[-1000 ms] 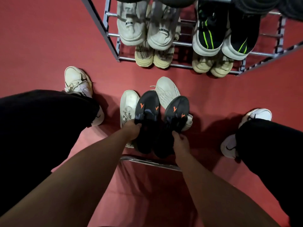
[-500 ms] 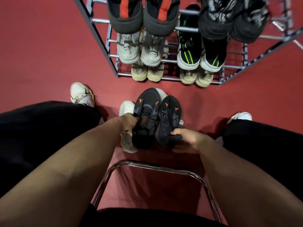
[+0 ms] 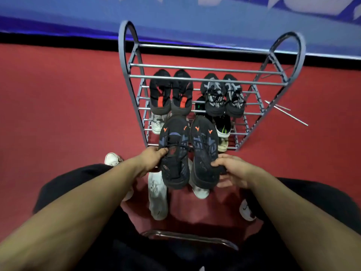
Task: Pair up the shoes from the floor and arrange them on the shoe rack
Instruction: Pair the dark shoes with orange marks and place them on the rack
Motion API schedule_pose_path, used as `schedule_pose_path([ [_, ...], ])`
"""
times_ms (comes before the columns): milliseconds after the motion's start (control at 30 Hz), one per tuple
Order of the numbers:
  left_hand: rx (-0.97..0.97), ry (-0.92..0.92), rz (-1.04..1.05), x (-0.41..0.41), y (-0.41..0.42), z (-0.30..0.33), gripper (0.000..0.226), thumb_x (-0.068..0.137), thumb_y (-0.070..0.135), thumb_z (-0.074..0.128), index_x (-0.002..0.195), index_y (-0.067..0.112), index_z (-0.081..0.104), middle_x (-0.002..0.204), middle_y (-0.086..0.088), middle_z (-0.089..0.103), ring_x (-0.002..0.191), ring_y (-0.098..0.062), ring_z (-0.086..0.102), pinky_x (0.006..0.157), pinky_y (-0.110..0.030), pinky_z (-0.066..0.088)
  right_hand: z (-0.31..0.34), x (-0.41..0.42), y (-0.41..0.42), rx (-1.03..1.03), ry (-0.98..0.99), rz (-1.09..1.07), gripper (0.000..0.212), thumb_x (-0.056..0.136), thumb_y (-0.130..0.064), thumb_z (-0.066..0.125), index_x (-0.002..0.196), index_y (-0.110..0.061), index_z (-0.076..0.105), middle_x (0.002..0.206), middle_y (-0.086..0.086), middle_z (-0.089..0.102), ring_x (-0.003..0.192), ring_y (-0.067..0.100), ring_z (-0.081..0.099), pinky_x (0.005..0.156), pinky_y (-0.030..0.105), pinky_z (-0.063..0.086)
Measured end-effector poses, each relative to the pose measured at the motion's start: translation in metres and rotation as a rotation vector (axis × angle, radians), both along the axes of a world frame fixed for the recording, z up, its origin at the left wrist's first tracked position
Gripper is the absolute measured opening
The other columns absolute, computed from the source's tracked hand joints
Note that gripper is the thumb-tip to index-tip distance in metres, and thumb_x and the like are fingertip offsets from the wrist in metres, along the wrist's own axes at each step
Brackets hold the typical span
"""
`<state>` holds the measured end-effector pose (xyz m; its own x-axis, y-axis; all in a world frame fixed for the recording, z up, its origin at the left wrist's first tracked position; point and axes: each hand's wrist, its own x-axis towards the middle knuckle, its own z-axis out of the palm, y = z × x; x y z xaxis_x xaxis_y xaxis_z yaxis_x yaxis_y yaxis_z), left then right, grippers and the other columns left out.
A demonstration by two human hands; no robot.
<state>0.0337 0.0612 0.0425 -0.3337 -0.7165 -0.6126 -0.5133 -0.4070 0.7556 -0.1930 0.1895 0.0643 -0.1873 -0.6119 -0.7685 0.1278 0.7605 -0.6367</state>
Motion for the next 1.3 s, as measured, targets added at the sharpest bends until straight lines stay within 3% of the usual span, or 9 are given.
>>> schedule_pose_path([
  [100, -0.086, 0.091, 0.025, 0.001, -0.007, 0.043, 0.022, 0.096, 0.034, 0.052, 0.098, 0.014, 0.061, 0.084, -0.012, 0.057, 0.076, -0.022, 0.05, 0.061, -0.026, 0.043, 0.039, 0.001, -0.001, -0.119, 0.02, -0.016, 0.014, 0.086, -0.013, 0.061, 0.096, -0.023, 0.063, 0.093, 0.004, 0.069, 0.075, 0.023, 0.067, 0.062, 0.036, 0.057],
  [267, -0.216, 0.226, 0.111, -0.008, -0.045, 0.125, 0.023, 0.093, 0.033, 0.055, 0.078, 0.018, 0.063, 0.06, 0.001, 0.064, 0.049, -0.015, 0.054, 0.054, -0.021, 0.045, 0.107, -0.002, -0.036, -0.309, 0.004, -0.066, 0.01, 0.087, -0.013, 0.059, 0.087, -0.022, 0.062, 0.084, 0.003, 0.065, 0.068, 0.02, 0.063, 0.06, 0.036, 0.055],
  [400, -0.294, 0.229, 0.153, -0.026, -0.1, 0.173, 0.028, 0.094, 0.029, 0.054, 0.073, 0.011, 0.061, 0.062, -0.006, 0.065, 0.044, -0.017, 0.059, 0.05, -0.022, 0.051, 0.149, -0.009, -0.102, -0.378, 0.146, -0.144, 0.003, 0.086, -0.019, 0.061, 0.087, -0.019, 0.063, 0.094, 0.005, 0.064, 0.088, 0.023, 0.062, 0.06, 0.036, 0.055],
  [533, -0.423, 0.103, 0.149, -0.044, -0.153, 0.186, 0.029, 0.096, 0.027, 0.054, 0.095, -0.001, 0.061, 0.081, -0.019, 0.066, 0.067, -0.031, 0.065, 0.069, -0.041, 0.058, 0.168, -0.013, -0.169, -0.364, 0.317, -0.098, 0.003, 0.087, -0.018, 0.058, 0.088, -0.016, 0.058, 0.081, 0.008, 0.053, 0.069, 0.022, 0.053, 0.051, 0.03, 0.051],
  [633, -0.493, -0.033, 0.082, -0.058, -0.19, 0.18, 0.034, 0.098, 0.023, 0.05, 0.109, -0.008, 0.06, 0.107, -0.024, 0.067, 0.089, -0.033, 0.065, 0.077, -0.038, 0.057, 0.163, -0.019, -0.212, -0.343, 0.371, -0.077, 0.004, 0.089, -0.015, 0.052, 0.088, -0.015, 0.055, 0.075, 0.008, 0.049, 0.06, 0.02, 0.048, 0.053, 0.031, 0.049],
  [700, -0.52, -0.12, 0.042, -0.067, -0.21, 0.174, 0.034, 0.101, 0.02, 0.045, 0.113, -0.009, 0.059, 0.11, -0.019, 0.064, 0.091, -0.026, 0.059, 0.07, -0.029, 0.05, 0.155, -0.025, -0.238, -0.333, 0.364, -0.087, 0.011, 0.088, -0.015, 0.05, 0.096, -0.014, 0.057, 0.083, 0.009, 0.051, 0.068, 0.022, 0.052, 0.051, 0.031, 0.052],
  [800, -0.571, -0.267, -0.001, -0.078, -0.24, 0.159, 0.04, 0.101, 0.024, 0.041, 0.112, -0.009, 0.061, 0.115, -0.027, 0.065, 0.097, -0.037, 0.062, 0.087, -0.038, 0.051, 0.14, -0.036, -0.267, -0.313, 0.366, -0.088, 0.025, 0.087, -0.015, 0.05, 0.109, -0.011, 0.061, 0.097, 0.01, 0.056, 0.083, 0.024, 0.054, 0.049, 0.032, 0.054],
  [1033, -0.649, -0.527, -0.008, -0.083, -0.271, 0.142, 0.045, 0.1, 0.037, 0.043, 0.123, 0.003, 0.059, 0.131, -0.023, 0.054, 0.12, -0.038, 0.052, 0.092, -0.039, 0.042, 0.109, -0.042, -0.294, -0.246, 0.374, 0.003, 0.024, 0.085, -0.012, 0.047, 0.103, -0.012, 0.061, 0.113, 0.012, 0.057, 0.097, 0.03, 0.057, 0.048, 0.032, 0.055],
  [1300, -0.552, -0.08, 0.113, -0.055, -0.256, 0.117, 0.05, 0.086, 0.05, 0.047, 0.122, 0.017, 0.059, 0.116, -0.013, 0.068, 0.101, -0.034, 0.067, 0.091, -0.05, 0.054, 0.106, -0.044, -0.295, -0.248, 0.358, 0.048, 0.026, 0.091, -0.02, 0.052, 0.115, -0.01, 0.058, 0.118, 0.011, 0.055, 0.098, 0.028, 0.058, 0.046, 0.026, 0.054],
])
